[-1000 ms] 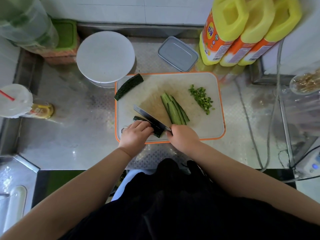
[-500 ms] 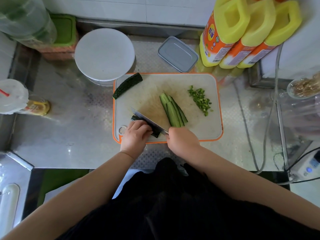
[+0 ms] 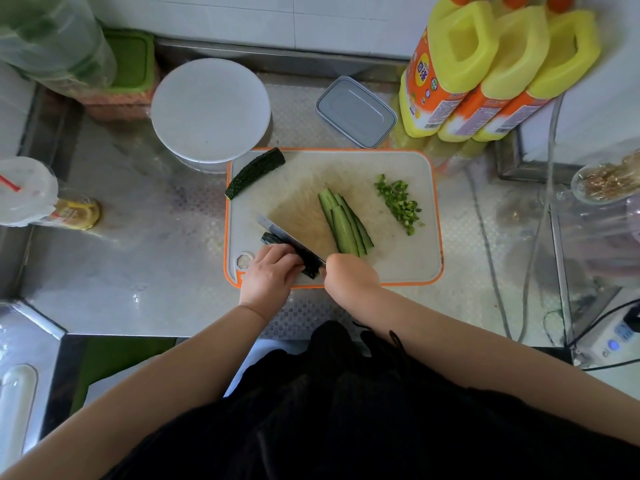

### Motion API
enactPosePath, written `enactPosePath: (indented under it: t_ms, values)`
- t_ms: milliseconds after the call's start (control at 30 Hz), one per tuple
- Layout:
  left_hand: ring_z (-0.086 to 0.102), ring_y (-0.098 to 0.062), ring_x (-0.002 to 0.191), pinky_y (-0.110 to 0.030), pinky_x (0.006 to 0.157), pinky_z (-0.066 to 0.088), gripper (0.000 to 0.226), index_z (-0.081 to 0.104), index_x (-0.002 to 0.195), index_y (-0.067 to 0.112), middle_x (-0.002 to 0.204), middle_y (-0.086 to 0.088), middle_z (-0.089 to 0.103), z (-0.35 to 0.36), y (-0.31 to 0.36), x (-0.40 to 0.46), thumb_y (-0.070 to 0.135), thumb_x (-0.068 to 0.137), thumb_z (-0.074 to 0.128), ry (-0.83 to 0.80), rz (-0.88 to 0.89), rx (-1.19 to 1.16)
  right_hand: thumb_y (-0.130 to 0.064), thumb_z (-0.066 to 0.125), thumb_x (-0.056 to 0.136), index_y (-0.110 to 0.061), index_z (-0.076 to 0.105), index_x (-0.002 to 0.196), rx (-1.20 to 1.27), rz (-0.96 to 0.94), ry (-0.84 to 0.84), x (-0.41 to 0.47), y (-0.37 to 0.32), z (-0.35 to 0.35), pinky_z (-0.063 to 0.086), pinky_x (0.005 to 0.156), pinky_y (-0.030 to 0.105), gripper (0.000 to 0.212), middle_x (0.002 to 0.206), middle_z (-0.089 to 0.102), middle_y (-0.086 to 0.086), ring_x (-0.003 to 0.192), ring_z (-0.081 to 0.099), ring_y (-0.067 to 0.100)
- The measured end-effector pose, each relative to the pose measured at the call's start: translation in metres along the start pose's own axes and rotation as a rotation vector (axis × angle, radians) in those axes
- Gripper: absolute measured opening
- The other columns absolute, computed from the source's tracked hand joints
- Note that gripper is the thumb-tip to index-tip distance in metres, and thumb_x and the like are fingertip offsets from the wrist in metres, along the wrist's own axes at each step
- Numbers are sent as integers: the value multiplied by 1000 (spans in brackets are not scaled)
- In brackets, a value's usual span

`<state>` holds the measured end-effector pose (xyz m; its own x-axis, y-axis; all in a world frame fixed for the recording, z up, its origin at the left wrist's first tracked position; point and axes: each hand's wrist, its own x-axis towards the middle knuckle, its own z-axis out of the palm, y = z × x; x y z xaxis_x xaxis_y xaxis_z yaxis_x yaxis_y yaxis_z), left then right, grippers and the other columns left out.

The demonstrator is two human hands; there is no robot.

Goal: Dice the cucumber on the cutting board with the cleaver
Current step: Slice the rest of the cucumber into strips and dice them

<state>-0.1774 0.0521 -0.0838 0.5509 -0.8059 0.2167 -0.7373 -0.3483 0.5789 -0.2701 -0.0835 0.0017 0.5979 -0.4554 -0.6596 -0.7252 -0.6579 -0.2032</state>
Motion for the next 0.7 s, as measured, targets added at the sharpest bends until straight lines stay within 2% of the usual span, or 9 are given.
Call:
enactPosePath:
  t_ms: [100, 167, 267, 400, 533, 600, 700]
  values:
    - [54, -23, 93, -32, 82, 47, 21, 73, 86, 9, 96, -4, 67, 1, 0, -1, 23, 90, 59, 26, 15, 14, -33, 51, 95, -10, 57, 93, 123, 13, -47, 8, 9, -8, 40, 64, 32, 25, 79, 53, 4, 81, 57, 30]
    - [53, -22, 93, -33, 76, 49, 22, 73, 85, 10, 95, -3, 66, 0, 2, -2, 24, 90, 57, 32, 10, 30, -41, 52, 94, -11, 55, 89, 194, 8, -52, 10, 14, -9, 39, 64, 31, 30, 80, 54, 5, 80, 58, 30]
    - [52, -21, 93, -34, 73, 50, 24, 73, 85, 10, 94, -4, 66, -1, 6, -1, 25, 91, 55, 37, 1, 57, -40, 49, 95, -9, 58, 93, 215, 7, 3, 3, 15, -4, 40, 63, 31, 32, 80, 55, 5, 77, 55, 29]
    - [53, -24, 94, -33, 81, 47, 23, 72, 87, 8, 97, -6, 66, 0, 5, -3, 23, 92, 55, 44, 22, 47, -38, 45, 98, -11, 54, 87, 133, -42, 68, -11, 11, -3, 39, 60, 32, 30, 72, 51, 2, 73, 53, 28]
    - [53, -29, 96, -41, 83, 48, 19, 71, 90, 7, 100, -8, 64, 6, 1, -7, 21, 92, 57, 29, -5, 26, -36, 45, 98, -7, 58, 97, 65, -68, 94, -17, 7, -6, 40, 63, 33, 32, 88, 62, 11, 82, 58, 32]
    - [53, -30, 97, -42, 85, 48, 17, 71, 92, 7, 101, -8, 63, 7, -1, -8, 21, 91, 59, 31, -7, 15, -35, 44, 99, -8, 58, 96, 42, -70, 82, -18, 6, -8, 39, 62, 33, 30, 81, 55, 8, 76, 53, 30]
    - [55, -31, 96, -41, 87, 47, 13, 71, 93, 7, 101, -8, 63, 7, -3, -9, 17, 91, 63, 42, 6, 7, -31, 45, 99, -14, 52, 85, 5, -62, 64, -17, 5, -8, 37, 59, 32, 23, 69, 47, 2, 70, 50, 28]
